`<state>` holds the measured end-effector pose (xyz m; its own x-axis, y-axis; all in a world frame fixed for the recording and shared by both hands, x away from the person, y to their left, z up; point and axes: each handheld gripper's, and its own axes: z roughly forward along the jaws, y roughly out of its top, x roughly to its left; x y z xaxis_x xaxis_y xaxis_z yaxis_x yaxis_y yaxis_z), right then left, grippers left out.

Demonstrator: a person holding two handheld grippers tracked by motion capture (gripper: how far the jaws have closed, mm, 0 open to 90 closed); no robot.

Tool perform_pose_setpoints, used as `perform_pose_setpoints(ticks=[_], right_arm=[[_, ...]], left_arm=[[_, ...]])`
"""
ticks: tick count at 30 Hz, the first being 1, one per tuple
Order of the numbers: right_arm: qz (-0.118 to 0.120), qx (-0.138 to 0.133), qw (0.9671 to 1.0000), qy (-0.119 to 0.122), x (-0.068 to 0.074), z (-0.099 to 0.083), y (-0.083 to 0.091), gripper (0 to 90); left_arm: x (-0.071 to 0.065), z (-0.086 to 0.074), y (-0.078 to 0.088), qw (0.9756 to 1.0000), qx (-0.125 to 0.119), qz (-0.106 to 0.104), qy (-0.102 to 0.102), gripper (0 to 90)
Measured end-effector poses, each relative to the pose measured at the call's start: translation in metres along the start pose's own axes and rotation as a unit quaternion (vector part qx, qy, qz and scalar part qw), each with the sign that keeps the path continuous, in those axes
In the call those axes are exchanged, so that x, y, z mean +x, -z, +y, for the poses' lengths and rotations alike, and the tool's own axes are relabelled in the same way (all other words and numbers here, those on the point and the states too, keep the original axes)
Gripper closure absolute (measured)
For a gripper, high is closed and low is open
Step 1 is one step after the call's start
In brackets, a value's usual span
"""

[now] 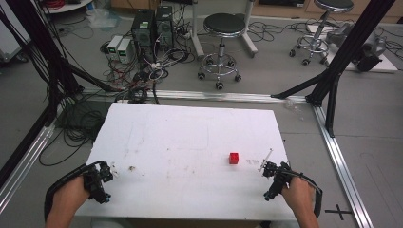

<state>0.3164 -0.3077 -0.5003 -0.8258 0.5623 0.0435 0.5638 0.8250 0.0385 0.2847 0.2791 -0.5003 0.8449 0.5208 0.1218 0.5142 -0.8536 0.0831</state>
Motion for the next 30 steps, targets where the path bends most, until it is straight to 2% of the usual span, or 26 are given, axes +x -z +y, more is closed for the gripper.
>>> perform_pose_setpoints(ticks=[22,26,30], right_arm=[[-0.002,-0.008,1.0,0.001,-0.005,0.001,0.011,2.2],[-0.002,-0.012,0.9999,0.01,-0.009,0.002,0.015,2.2],[-0.012,-0.018,0.9997,0.01,-0.023,0.004,0.026,2.2]], left_arm=[[-0.001,0.001,0.001,1.0,-0.002,0.003,0.001,21.7],[-0.002,0.002,0.001,1.0,-0.003,0.002,0.0,21.8],[-0.002,0.004,0.002,1.0,-0.002,0.004,-0.003,21.8]])
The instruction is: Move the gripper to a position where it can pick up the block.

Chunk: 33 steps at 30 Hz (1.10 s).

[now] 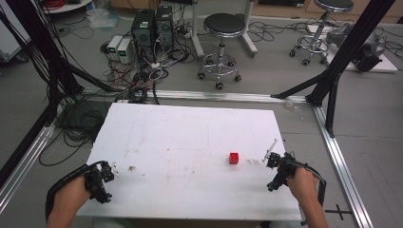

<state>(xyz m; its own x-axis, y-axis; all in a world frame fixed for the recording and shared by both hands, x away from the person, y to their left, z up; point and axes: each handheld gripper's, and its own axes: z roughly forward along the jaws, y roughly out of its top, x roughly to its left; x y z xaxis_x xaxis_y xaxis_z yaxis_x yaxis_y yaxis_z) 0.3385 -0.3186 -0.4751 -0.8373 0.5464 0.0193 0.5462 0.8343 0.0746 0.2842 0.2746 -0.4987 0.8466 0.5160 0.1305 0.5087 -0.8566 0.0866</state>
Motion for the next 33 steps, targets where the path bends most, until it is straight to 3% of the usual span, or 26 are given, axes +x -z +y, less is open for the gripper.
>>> perform_pose_setpoints(ticks=[7,15,18,21,27,31,33], right_arm=[[-0.005,-0.011,0.9999,0.009,-0.023,0.001,0.022,2.2],[0.004,-0.042,0.9987,0.028,-0.049,0.005,0.041,2.2],[0.008,-0.046,0.9972,0.058,-0.055,0.008,0.045,2.2],[0.026,-0.041,0.9964,0.07,-0.059,0.016,0.047,2.2],[0.018,-0.028,0.9941,0.103,-0.061,0.034,0.053,2.2],[0.009,-0.019,0.9881,0.152,-0.063,0.045,0.057,2.2],[0.007,-0.017,0.9862,0.164,-0.063,0.051,0.059,2.2]], left_arm=[[0.0,0.0,0.0,1.0,-0.009,0.0,0.003,21.7],[0.003,-0.002,0.001,0.9999,-0.012,0.003,0.004,21.8],[0.003,-0.002,0.001,0.9999,-0.012,-0.003,0.004,21.8],[0.003,-0.002,0.0,0.9999,-0.014,-0.001,0.002,21.8],[0.003,-0.002,0.001,0.9998,-0.017,0.0,0.006,21.8],[0.002,-0.001,0.002,0.9998,-0.019,-0.002,0.0,21.8],[0.002,0.0,0.002,0.9998,-0.02,-0.001,0.001,21.8]])
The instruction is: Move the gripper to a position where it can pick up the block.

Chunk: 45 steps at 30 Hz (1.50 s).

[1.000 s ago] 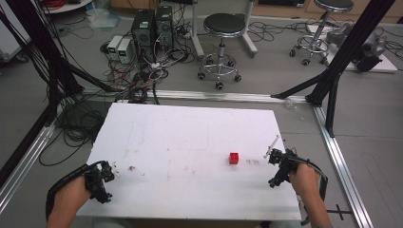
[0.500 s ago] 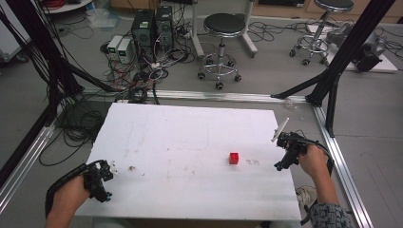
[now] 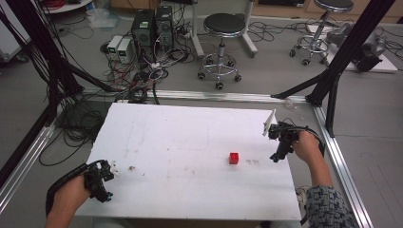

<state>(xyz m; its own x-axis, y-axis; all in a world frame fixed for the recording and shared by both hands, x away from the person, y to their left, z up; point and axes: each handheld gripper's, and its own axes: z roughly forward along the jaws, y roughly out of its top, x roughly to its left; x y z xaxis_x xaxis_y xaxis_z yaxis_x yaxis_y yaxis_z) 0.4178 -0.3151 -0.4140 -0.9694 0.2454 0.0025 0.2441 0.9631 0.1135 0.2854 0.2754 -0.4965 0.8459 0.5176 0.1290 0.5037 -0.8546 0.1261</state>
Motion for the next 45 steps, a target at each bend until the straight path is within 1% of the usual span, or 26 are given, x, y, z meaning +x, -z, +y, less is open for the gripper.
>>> perform_pose_setpoints(ticks=[2,5,9,12,16,19,20,21,22,24,28,30,31,32,34,35,36,37,40,42,45], right_arm=[[-0.004,-0.002,0.9998,0.019,-0.003,0.006,0.002,2.2],[-0.005,-0.004,0.9993,0.036,-0.005,0.016,0.002,2.2],[0.0,-0.008,0.9986,0.052,-0.006,0.029,-0.002,2.2],[0.003,-0.003,0.9981,0.062,-0.005,0.038,-0.009,2.2],[0.007,0.006,0.9963,0.085,-0.004,0.052,-0.018,2.2],[0.009,0.004,0.9955,0.094,-0.004,0.062,-0.025,2.2],[0.008,0.005,0.9948,0.102,-0.003,0.065,-0.027,2.2],[0.007,0.006,0.9946,0.103,-0.003,0.068,-0.029,2.2],[0.007,0.004,0.994,0.109,-0.002,0.072,-0.033,2.2],[0.007,0.005,0.9932,0.116,-0.001,0.078,-0.039,2.2],[0.014,0.001,0.9924,0.122,0.0,0.088,-0.052,2.2],[0.019,0.006,0.9919,0.125,0.0,0.093,-0.06,2.2],[0.019,0.006,0.9919,0.125,0.0,0.093,-0.06,2.2],[0.022,0.007,0.9918,0.126,0.0,0.095,-0.067,2.2],[0.023,0.005,0.9916,0.127,0.001,0.097,-0.073,2.2],[0.023,0.005,0.9916,0.127,0.001,0.097,-0.073,2.2],[0.026,0.01,0.9917,0.126,0.001,0.099,-0.08,2.2],[0.025,0.012,0.9912,0.13,0.001,0.099,-0.082,2.2],[0.029,0.005,0.9918,0.124,0.002,0.1,-0.089,2.2],[0.023,0.012,0.9913,0.129,0.003,0.102,-0.093,2.2],[0.024,0.009,0.9911,0.13,0.005,0.107,-0.097,2.2]], left_arm=[[0.0,0.0,0.0,1.0,-0.001,0.0,-0.001,21.8],[0.0,0.002,0.001,1.0,0.0,0.0,-0.004,21.8],[-0.001,0.003,0.002,1.0,-0.003,0.001,-0.005,21.8],[-0.001,0.003,0.002,1.0,-0.002,0.001,-0.006,21.8],[-0.002,0.004,0.001,1.0,-0.003,0.0,-0.006,21.8],[-0.002,0.004,0.001,1.0,-0.002,0.003,-0.006,21.8],[-0.003,0.004,0.001,1.0,-0.005,0.004,-0.002,21.8],[-0.003,0.004,0.001,1.0,-0.005,0.004,-0.002,21.8],[-0.002,0.004,0.002,1.0,-0.004,0.002,-0.006,21.8],[-0.002,0.004,0.002,1.0,-0.004,0.002,-0.007,21.8],[-0.003,0.004,0.003,1.0,-0.006,0.002,-0.007,21.9],[-0.003,0.005,0.003,1.0,-0.006,0.0,-0.006,21.8],[-0.003,0.005,0.004,1.0,-0.005,0.001,-0.006,21.8],[-0.003,0.005,0.004,1.0,-0.006,0.001,-0.007,21.8],[-0.003,0.005,0.004,1.0,-0.006,0.001,-0.008,21.9],[-0.003,0.005,0.004,1.0,-0.006,0.001,-0.008,21.8],[-0.003,0.005,0.004,1.0,-0.006,0.001,-0.007,21.8],[-0.003,0.005,0.004,1.0,-0.006,0.001,-0.007,21.9],[-0.003,0.006,0.004,0.9999,-0.008,-0.002,-0.009,21.9],[-0.004,0.006,0.004,0.9999,-0.009,0.002,-0.011,21.9],[-0.005,0.008,0.006,0.9999,-0.011,-0.002,-0.012,21.9]])
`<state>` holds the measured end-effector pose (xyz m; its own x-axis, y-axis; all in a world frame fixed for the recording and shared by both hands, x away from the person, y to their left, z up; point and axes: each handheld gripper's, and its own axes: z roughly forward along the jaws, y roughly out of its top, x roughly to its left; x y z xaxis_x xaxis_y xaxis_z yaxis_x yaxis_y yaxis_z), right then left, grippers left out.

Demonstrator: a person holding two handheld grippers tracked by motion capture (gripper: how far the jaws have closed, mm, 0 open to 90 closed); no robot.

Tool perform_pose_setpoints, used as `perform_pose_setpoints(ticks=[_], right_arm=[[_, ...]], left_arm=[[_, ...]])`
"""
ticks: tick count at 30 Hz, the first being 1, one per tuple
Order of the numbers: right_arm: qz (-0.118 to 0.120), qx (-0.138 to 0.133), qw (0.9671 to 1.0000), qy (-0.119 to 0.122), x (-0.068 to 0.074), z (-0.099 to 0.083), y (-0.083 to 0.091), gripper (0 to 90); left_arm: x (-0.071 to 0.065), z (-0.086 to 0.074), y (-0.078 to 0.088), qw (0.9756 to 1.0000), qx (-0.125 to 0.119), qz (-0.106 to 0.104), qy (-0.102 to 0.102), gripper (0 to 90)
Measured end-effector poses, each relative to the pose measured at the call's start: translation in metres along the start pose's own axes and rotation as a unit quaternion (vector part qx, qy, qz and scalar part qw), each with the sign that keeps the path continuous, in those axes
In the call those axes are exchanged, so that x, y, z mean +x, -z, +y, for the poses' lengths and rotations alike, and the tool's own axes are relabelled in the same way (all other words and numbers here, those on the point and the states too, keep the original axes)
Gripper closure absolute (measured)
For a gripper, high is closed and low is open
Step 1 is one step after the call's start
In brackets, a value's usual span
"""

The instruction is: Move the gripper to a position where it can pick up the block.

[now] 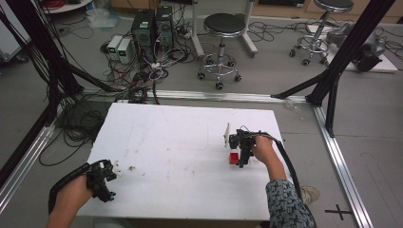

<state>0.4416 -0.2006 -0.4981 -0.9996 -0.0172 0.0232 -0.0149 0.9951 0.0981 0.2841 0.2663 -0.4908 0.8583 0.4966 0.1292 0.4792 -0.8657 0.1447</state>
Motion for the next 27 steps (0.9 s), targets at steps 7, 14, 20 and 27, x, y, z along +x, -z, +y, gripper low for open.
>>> perform_pose_setpoints(ticks=[7,14,20,27], right_arm=[[0.003,0.016,0.9999,0.003,0.0,0.008,-0.013,2.3],[0.003,0.025,0.9997,-0.005,0.0,0.012,-0.02,2.3],[0.002,0.026,0.9997,-0.003,-0.001,0.011,-0.02,2.3],[0.002,0.03,0.9995,0.001,0.0,0.011,-0.02,2.3]], left_arm=[[-0.001,0.001,0.001,1.0,-0.001,0.0,0.0,21.9],[0.0,0.001,0.001,1.0,-0.001,0.0,0.0,21.9],[-0.001,0.001,0.0,1.0,-0.001,0.001,-0.001,21.9],[-0.001,0.001,0.001,1.0,-0.002,0.0,-0.001,21.9]])
